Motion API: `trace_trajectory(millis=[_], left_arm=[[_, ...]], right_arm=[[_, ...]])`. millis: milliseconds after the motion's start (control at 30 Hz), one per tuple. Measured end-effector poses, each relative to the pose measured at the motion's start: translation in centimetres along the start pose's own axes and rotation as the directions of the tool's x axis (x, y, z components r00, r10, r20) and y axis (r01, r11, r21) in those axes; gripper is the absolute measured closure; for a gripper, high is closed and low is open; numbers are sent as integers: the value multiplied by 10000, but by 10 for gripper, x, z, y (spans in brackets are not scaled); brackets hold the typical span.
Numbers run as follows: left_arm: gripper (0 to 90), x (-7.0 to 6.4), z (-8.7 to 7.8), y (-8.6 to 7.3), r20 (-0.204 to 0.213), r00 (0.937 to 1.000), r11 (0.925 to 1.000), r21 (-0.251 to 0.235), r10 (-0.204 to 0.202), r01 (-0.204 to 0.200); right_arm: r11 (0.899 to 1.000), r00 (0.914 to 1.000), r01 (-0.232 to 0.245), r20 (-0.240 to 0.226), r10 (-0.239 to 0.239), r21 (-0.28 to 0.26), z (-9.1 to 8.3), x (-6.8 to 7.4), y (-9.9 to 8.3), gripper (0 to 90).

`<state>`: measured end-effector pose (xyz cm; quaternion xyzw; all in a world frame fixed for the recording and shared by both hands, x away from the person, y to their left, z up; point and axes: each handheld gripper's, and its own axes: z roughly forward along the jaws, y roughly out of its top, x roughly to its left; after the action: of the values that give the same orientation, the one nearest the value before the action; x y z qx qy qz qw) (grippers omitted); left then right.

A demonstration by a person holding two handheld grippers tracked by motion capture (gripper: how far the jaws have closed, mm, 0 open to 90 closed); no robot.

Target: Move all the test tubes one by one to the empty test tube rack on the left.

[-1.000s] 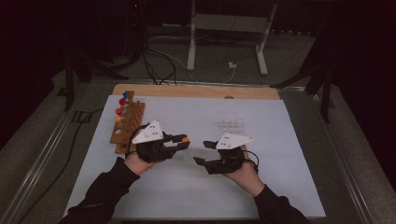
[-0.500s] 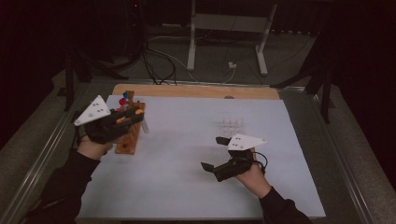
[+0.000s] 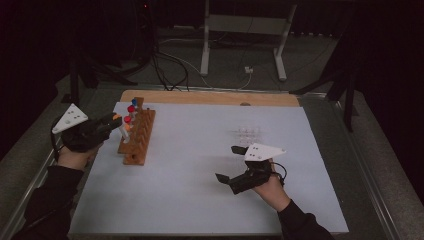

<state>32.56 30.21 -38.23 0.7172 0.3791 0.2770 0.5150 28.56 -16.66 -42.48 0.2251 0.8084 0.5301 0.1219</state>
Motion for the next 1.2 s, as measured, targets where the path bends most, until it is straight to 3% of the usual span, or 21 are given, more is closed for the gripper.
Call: trace_trajectory(millis=[267, 467, 700, 1000, 1100, 1133, 1200], left_arm=[[713, 6, 12, -20, -445, 9990, 9994, 345, -32, 47], [712, 8, 20, -42, -416, 9982, 9964, 707, -441, 470], [712, 7, 27, -60, -528, 9974, 9915, 1180, -484, 544], [711, 5, 30, -63, -596, 9980, 9888, 1461, -213, 298], [707, 6, 31, -61, -427, 9985, 9872, 1542, -336, 398], [696, 6, 30, -61, -290, 9988, 9864, 1588, -388, 429], [589, 5, 28, -59, -304, 9988, 9861, 1608, -380, 425]], right_arm=[[10000, 10000, -25, 67, 25, 52, 0, -2, -1, 0], [10000, 10000, -34, 62, 34, 47, 0, -2, -2, 0], [10000, 10000, -21, 57, 21, 43, 0, -2, -2, 0], [10000, 10000, -41, 53, 41, 59, 0, -3, -2, 0], [10000, 10000, -51, 56, 50, 72, 0, -3, -2, 0], [10000, 10000, -49, 72, 49, 82, 0, -3, -2, 0], [10000, 10000, -43, 64, 43, 72, 0, -3, -2, 0]])
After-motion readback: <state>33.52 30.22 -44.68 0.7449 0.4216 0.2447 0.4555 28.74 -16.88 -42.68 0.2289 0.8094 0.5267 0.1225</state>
